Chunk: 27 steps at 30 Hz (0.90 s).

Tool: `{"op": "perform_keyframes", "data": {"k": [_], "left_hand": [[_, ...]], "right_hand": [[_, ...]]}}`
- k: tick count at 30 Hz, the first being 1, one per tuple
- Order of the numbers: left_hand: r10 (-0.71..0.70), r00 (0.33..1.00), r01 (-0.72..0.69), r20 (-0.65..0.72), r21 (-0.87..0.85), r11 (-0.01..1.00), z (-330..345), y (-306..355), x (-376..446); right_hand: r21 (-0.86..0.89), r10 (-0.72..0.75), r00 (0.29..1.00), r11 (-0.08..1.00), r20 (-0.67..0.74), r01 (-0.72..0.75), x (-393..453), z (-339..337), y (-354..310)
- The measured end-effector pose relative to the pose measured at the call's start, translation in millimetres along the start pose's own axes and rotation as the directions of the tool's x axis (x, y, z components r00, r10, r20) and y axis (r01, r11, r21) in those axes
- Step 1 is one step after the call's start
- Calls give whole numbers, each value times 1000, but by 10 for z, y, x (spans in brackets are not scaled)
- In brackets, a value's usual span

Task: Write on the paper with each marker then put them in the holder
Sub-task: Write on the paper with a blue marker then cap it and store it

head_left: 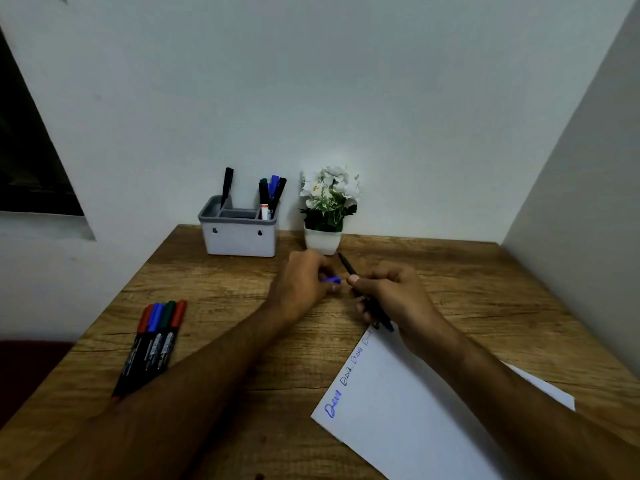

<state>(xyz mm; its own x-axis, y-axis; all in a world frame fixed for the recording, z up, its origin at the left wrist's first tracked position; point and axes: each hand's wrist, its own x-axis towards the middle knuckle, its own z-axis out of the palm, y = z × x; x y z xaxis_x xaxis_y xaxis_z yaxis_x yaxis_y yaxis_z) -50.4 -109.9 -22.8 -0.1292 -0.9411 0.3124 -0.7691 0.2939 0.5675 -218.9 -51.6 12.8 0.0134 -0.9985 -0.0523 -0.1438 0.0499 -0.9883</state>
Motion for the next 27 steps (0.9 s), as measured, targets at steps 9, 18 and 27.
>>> {"op": "perform_keyframes", "data": {"k": [9,18,27], "left_hand": [[120,990,-115,-76,66,991,-79,59,-137],[367,900,-368,234,-37,929,-183,179,-627],[415,832,-419,369,-72,905,-170,115,-821]], "right_hand": [[139,-29,999,990,-23,32,-13,-143,-1],[344,-92,991,938,101,52,-112,-306,153],[276,-230,973,936,8,219,-297,-370,427]]}}
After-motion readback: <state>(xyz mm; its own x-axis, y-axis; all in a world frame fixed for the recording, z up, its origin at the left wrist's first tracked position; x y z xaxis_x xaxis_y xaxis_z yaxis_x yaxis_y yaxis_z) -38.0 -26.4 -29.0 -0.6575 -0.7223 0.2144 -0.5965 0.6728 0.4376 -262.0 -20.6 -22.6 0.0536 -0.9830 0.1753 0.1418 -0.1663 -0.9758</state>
